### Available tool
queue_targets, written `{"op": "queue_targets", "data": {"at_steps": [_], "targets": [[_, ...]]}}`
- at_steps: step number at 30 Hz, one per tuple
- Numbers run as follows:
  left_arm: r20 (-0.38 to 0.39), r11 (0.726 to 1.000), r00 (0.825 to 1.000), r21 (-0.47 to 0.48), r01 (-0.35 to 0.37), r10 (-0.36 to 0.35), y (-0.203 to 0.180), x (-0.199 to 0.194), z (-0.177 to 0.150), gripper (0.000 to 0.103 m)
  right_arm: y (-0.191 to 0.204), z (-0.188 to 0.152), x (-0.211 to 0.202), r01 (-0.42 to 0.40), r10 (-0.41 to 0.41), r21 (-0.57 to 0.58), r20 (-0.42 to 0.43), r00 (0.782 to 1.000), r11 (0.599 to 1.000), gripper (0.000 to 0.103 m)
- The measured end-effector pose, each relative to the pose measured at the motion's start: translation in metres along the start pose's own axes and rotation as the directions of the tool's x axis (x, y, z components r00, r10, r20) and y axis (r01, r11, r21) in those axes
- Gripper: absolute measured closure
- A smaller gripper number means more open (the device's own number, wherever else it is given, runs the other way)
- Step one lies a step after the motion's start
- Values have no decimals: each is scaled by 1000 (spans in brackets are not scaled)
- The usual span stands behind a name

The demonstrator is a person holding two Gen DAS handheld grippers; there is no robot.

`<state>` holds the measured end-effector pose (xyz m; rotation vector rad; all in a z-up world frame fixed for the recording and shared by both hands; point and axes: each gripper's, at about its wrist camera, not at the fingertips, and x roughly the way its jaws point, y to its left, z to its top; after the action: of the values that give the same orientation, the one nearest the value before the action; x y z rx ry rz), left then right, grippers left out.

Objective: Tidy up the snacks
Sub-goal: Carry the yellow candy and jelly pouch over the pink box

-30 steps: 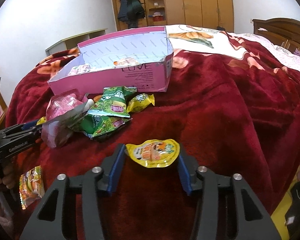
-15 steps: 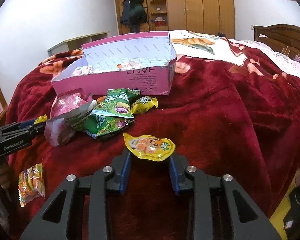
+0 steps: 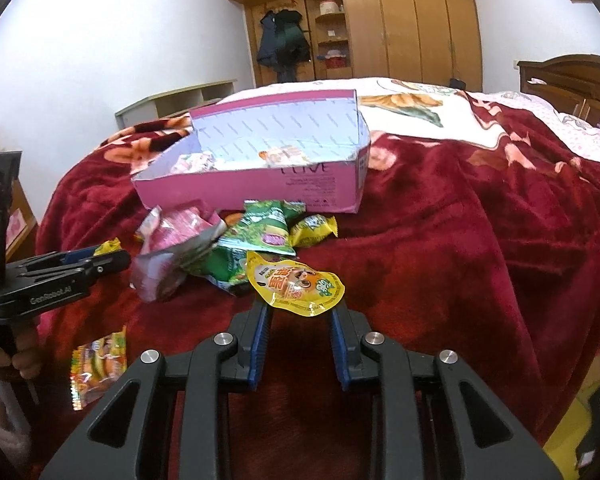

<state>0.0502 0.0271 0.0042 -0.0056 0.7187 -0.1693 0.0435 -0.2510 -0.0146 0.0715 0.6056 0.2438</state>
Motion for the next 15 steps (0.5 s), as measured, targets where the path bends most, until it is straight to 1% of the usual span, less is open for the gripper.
{"op": "queue_targets", "data": {"at_steps": [7, 15], "targets": [[42, 999, 999, 32, 12, -13, -8, -6, 23, 59, 2, 9, -3, -17, 17, -14, -3, 1000, 1000, 75], [86, 998, 996, 65, 1, -6, -13, -8, 52, 59, 2, 27, -6, -34, 34, -25, -4, 999, 999, 75]]}}
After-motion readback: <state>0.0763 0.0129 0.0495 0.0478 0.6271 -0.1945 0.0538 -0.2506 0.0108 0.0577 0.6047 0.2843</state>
